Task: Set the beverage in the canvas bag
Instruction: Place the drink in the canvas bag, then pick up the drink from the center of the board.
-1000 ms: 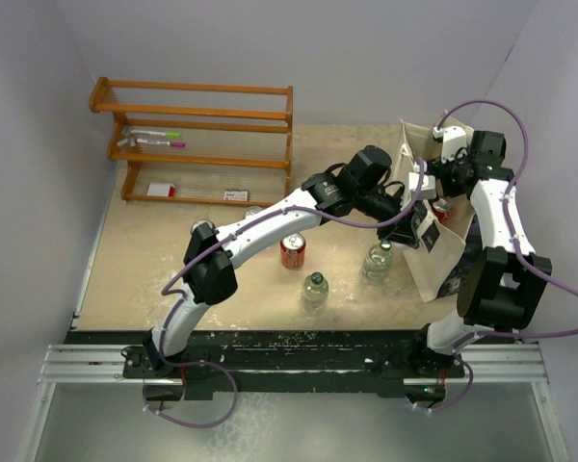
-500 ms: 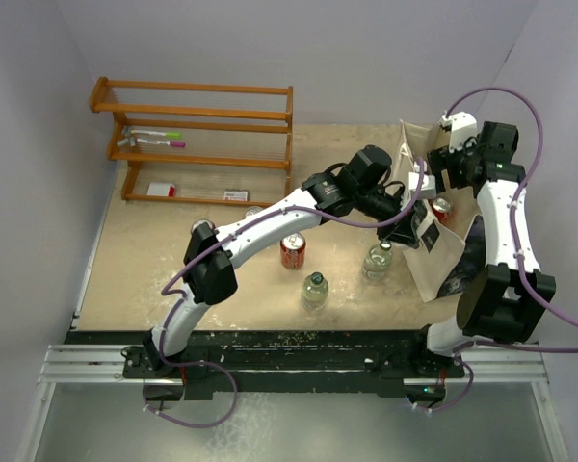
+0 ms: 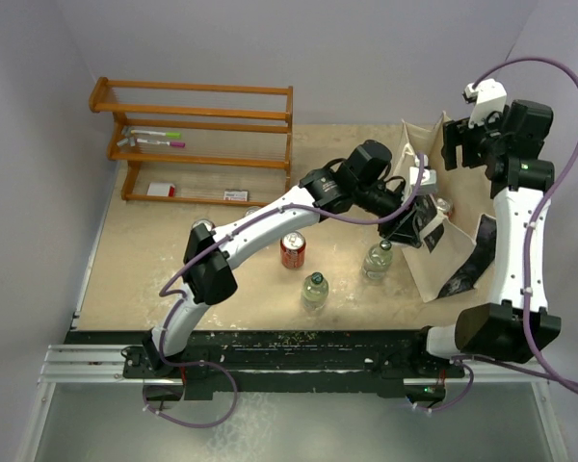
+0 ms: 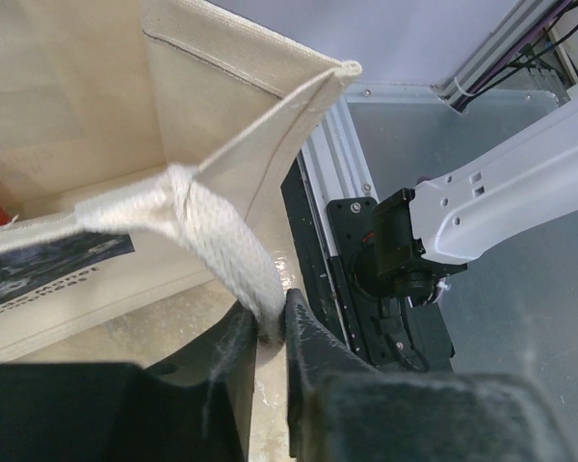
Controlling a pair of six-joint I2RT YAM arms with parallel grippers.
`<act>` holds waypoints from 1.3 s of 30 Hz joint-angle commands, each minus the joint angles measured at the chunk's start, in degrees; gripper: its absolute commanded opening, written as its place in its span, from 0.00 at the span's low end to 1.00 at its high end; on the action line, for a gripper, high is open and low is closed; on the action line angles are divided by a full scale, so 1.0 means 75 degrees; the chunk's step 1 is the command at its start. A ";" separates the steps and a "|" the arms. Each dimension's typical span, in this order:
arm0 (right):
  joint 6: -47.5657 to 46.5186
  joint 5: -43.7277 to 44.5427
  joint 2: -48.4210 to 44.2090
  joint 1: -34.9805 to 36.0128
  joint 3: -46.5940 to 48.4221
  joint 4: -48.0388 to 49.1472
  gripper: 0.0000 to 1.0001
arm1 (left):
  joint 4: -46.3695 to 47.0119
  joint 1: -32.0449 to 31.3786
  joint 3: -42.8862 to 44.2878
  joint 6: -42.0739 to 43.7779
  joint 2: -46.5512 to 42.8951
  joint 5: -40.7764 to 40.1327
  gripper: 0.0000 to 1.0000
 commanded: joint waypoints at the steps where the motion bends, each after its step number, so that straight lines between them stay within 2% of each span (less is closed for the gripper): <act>1: 0.0412 -0.0656 -0.0428 0.0015 0.0453 -0.0304 0.79 | 0.0046 -0.0006 0.0499 -0.0002 -0.0403 0.0173 0.43; 5: 0.0445 -0.1011 -0.0693 0.0058 0.0427 -0.0402 0.79 | -0.0207 0.0012 0.0598 0.0205 -0.0541 0.0134 0.64; 10: 0.0411 -0.1662 -0.1004 0.0146 0.0470 -0.0617 0.78 | -0.0630 0.0172 0.0391 0.0984 -0.1064 0.0034 0.83; 17: -0.0093 -0.2869 -0.1208 0.0537 0.0376 -0.1292 0.77 | -0.0706 0.1128 -0.1316 0.1901 -0.2632 -0.0221 0.98; 23: -0.0717 -0.2978 -0.1393 0.1285 0.0019 -0.1803 0.77 | -0.1212 0.2265 -0.2560 0.2457 -0.3601 -0.0932 0.99; 29: -0.1023 -0.2623 -0.1450 0.2193 -0.0476 -0.2049 0.77 | -0.1158 0.3178 -0.3788 0.2607 -0.4385 -0.1385 0.99; 39: -0.1474 -0.1689 -0.1540 0.3234 -0.2073 -0.2411 0.75 | -0.1145 0.3921 -0.5079 0.2748 -0.5138 -0.1959 0.99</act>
